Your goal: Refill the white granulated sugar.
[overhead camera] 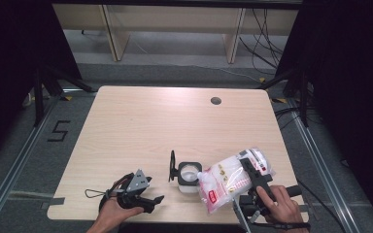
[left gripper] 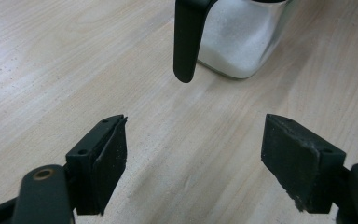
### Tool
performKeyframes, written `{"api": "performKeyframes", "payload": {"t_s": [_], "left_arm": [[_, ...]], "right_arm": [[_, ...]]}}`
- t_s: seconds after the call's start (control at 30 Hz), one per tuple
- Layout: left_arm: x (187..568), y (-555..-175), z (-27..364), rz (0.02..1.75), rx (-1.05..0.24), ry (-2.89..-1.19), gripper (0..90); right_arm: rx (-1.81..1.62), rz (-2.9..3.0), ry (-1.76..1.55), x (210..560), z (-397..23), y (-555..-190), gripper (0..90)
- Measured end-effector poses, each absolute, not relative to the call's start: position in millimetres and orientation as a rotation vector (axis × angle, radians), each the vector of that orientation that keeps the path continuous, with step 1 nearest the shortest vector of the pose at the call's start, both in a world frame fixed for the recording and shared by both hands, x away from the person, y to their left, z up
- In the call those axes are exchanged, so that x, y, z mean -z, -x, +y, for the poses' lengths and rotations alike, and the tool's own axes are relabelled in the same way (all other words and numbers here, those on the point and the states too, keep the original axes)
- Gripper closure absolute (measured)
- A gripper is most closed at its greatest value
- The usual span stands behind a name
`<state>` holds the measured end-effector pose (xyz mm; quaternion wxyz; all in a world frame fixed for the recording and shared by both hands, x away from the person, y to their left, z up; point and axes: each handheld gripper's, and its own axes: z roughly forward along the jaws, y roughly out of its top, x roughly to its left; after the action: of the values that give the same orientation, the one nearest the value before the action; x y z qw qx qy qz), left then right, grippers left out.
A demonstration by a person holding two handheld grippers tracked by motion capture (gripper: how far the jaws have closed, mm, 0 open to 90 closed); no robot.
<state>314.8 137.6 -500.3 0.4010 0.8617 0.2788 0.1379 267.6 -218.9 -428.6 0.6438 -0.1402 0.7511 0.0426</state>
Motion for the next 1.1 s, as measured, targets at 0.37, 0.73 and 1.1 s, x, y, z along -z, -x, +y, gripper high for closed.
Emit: {"api": "performKeyframes", "payload": {"t_s": [0.37,0.73,1.1], "left_arm": [[500,-315,138,0.705,-0.346,-2.175,22.0],[500,-315,138,0.705,-0.346,-2.175,22.0],[500,-314,137,0.704,-0.339,-2.172,22.1]], "right_arm": [[-0.164,1.764,0.236,434,-223,-266,49.9],[-0.314,1.839,0.144,440,-236,-273,51.0],[-0.443,1.909,0.088,450,-243,-279,52.5]]}}
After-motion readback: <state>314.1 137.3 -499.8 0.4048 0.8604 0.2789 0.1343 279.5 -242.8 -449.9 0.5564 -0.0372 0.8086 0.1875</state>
